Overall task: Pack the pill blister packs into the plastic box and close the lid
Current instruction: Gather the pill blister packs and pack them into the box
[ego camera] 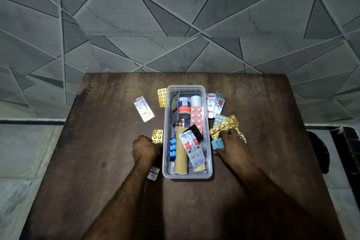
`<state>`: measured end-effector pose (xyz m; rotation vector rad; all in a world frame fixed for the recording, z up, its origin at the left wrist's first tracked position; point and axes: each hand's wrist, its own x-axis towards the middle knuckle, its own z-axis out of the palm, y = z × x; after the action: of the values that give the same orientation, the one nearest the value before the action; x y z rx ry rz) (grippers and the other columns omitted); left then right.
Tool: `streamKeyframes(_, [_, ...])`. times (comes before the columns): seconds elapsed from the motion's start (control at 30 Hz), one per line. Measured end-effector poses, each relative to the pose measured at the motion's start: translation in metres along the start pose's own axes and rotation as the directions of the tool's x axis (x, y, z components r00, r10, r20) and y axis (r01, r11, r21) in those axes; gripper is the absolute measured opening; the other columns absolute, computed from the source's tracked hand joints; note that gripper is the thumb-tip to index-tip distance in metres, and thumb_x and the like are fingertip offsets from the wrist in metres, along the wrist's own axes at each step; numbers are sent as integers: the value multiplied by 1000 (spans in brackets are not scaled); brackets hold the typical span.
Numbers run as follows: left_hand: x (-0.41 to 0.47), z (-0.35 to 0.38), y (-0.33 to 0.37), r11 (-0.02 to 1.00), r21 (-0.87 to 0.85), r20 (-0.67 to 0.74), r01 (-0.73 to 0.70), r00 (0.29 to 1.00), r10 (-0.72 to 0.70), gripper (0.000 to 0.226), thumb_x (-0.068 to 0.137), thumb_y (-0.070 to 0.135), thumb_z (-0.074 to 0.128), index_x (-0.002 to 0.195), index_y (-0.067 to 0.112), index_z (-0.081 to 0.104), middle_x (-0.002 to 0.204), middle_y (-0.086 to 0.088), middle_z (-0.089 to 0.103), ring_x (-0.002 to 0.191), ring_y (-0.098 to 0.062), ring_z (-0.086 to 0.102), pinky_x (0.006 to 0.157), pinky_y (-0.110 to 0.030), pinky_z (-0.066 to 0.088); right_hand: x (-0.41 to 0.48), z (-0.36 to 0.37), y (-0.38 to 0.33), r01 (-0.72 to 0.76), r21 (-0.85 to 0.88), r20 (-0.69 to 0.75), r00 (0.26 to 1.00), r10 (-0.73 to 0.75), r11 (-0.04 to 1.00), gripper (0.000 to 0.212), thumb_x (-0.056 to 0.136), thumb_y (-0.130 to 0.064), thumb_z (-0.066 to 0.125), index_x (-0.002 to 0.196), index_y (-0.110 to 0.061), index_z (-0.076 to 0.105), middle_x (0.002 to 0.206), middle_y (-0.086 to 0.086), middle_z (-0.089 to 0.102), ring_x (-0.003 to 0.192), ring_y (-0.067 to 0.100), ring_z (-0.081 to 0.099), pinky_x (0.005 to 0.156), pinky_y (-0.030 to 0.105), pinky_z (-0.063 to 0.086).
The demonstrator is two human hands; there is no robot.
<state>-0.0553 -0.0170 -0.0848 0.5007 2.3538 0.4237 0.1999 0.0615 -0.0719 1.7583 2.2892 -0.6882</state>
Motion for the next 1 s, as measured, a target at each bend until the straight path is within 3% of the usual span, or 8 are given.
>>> streamKeyframes(0.07, [1,-3,2,1000,-7,28,21,999,-21,41,63,40,81,88,10,70,93,-12,70,78,-24,65,53,-26,41,-2,-1,0,-9,63,-28,1000,11,998,52,75,-33,78,116,-15,52,126,10,48,106,34,59,87,40,49])
streamKeyframes(0.23, [1,-5,4,996,-74,12,40,999,-39,40,71,28,82,98,14,56,95,-6,59,85,-22,56,60,-29,40,-2,3,4,27,104,-77,997,-19,994,18,85,-21,67,97,-12,57,104,11,60,97,32,60,76,35,45])
streamKeyframes(0.37, [1,-6,-6,979,-203,-2,-33,999,33,27,72,23,79,89,16,59,90,-5,65,85,-24,61,68,-30,48,-3,-3,6,-66,333,-139,983,118,941,9,88,-17,62,96,-13,64,90,3,66,88,26,62,72,29,42])
streamKeyframes(0.47, [5,-15,-13,951,-302,-34,-69,998,62,25,71,23,80,83,19,59,89,-7,71,84,-25,67,76,-38,56,-5,-10,5,-157,549,-134,953,272,821,5,88,-23,65,92,-21,64,79,-9,64,80,18,63,73,32,49])
streamKeyframes(0.57, [7,-31,-9,905,-408,-79,-122,992,98,24,73,22,80,90,18,62,88,-7,73,81,-25,70,75,-40,58,-1,-17,-2,-158,781,-84,932,352,604,9,82,-23,72,79,-23,64,77,-4,72,76,18,70,75,42,58])
streamKeyframes(0.7, [-4,-44,18,816,-524,-103,-243,970,222,20,80,11,74,98,11,63,86,-9,72,67,-18,66,52,-19,49,3,-30,-28,-92,883,-64,947,313,460,10,81,-15,74,76,-17,66,79,6,75,70,18,69,73,39,58])
streamKeyframes(0.8, [-15,-39,37,790,-532,-88,-305,948,306,18,79,9,75,89,19,63,76,-4,70,64,-14,63,58,-24,47,5,-34,-50,-76,877,-64,960,273,474,8,81,-11,74,79,-14,68,79,4,75,68,16,69,70,33,55])
streamKeyframes(1.0, [-29,-17,56,840,-410,-44,-356,927,372,19,79,12,75,79,25,60,71,2,69,69,-17,68,71,-33,58,13,-30,-77,-92,742,-77,972,221,664,8,82,-16,73,90,-17,71,87,0,75,81,17,70,77,30,57])
